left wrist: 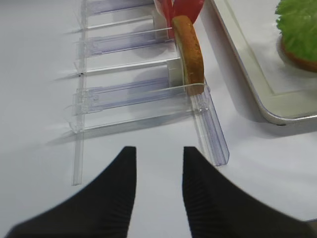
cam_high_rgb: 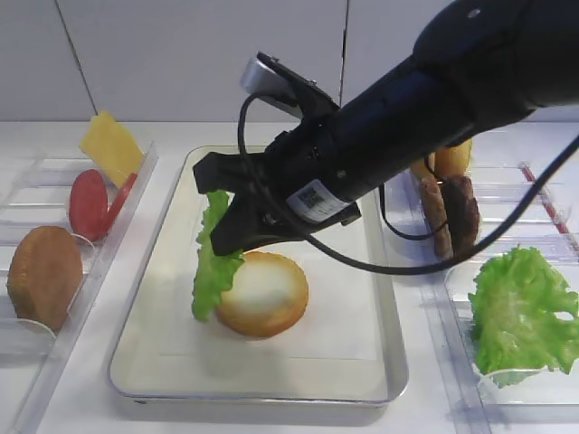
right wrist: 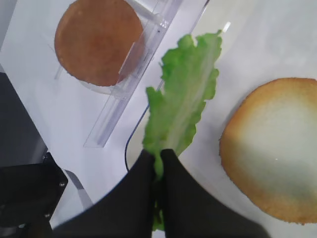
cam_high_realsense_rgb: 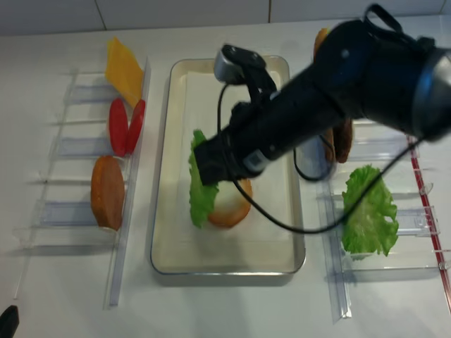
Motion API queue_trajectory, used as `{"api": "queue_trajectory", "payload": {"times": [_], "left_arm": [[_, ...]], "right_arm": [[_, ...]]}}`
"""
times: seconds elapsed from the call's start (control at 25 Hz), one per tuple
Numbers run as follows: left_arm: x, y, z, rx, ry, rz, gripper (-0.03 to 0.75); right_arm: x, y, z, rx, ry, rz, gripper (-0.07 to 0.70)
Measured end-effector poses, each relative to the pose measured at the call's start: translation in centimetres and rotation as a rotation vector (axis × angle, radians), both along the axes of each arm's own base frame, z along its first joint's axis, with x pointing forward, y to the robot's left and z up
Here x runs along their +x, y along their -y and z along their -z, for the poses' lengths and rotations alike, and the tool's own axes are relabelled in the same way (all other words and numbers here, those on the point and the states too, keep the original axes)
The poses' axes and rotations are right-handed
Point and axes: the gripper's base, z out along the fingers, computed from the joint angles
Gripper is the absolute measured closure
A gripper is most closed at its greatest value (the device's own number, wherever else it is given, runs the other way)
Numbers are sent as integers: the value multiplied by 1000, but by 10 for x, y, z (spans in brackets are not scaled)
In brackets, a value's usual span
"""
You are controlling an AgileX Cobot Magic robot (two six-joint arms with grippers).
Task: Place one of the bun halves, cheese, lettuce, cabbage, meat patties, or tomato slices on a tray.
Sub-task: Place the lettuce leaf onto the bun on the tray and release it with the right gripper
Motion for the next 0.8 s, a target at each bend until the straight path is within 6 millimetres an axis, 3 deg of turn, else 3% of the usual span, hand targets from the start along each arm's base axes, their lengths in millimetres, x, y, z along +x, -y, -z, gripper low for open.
{"api": "queue_trajectory", "payload": {"times": [0.32, 0.8], "left_arm": [[0, 0, 0, 0, 0, 0, 501], [0, 0, 0, 1, 0, -1, 501]], "right_arm": [[12, -5, 33, -91, -43, -28, 586], [24, 16, 41, -216, -36, 24, 586]]}}
